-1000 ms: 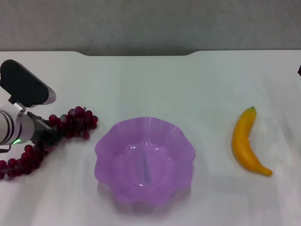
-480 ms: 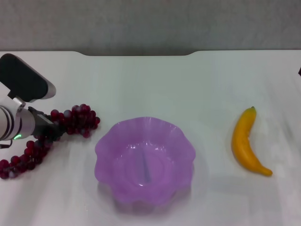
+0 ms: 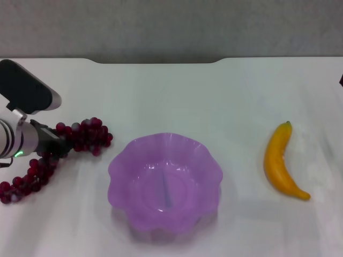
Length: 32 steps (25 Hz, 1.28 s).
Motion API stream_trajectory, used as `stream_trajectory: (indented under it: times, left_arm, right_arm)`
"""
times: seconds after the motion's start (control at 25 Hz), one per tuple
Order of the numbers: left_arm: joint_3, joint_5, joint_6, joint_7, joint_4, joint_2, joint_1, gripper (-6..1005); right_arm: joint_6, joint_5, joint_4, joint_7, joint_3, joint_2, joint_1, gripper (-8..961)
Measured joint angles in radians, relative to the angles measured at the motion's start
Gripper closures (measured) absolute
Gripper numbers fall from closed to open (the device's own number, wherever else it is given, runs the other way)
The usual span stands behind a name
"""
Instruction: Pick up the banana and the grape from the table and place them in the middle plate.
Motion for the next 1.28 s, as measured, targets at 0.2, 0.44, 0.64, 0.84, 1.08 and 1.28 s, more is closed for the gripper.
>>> stream_trajectory:
  times: [0.2, 0.44, 0.64, 0.84, 1.08, 1.28]
  left_arm:
    - [-0.015, 0.000, 0.017, -0.006, -0.006, -0.001, 0.002, 612]
    - [-0.017, -0.027, -0.021, -0.022, -0.055, 0.002, 0.005, 614]
    - [-0.013, -0.035, -0.065, -0.018, -0.118, 0.000, 0.022, 619]
    - [-0.015, -0.037, -0.115, -0.024, -0.220, 0.000, 0.060, 621]
    - [-0.010, -0.037, -0.242, -0.064, -0.438, -0.002, 0.111, 622]
    - [0.032, -0.037, -0.342, -0.095, -0.656, -0.004, 0.174, 624]
  right_arm:
    - [0.000, 0.000, 0.000, 0.000, 0.000, 0.000, -0.001, 68]
    - [0.000, 0.001, 0.000, 0.000, 0.000, 0.000, -0.004, 69]
    - [0.000, 0.001, 0.000, 0.000, 0.000, -0.002, -0.005, 69]
    - [0.000, 0.002, 0.000, 0.000, 0.000, -0.002, -0.007, 69]
    - [0.000, 0.002, 0.000, 0.000, 0.000, -0.002, -0.008, 70]
    - [0.000, 0.003, 0.000, 0.000, 0.000, -0.002, -0.008, 70]
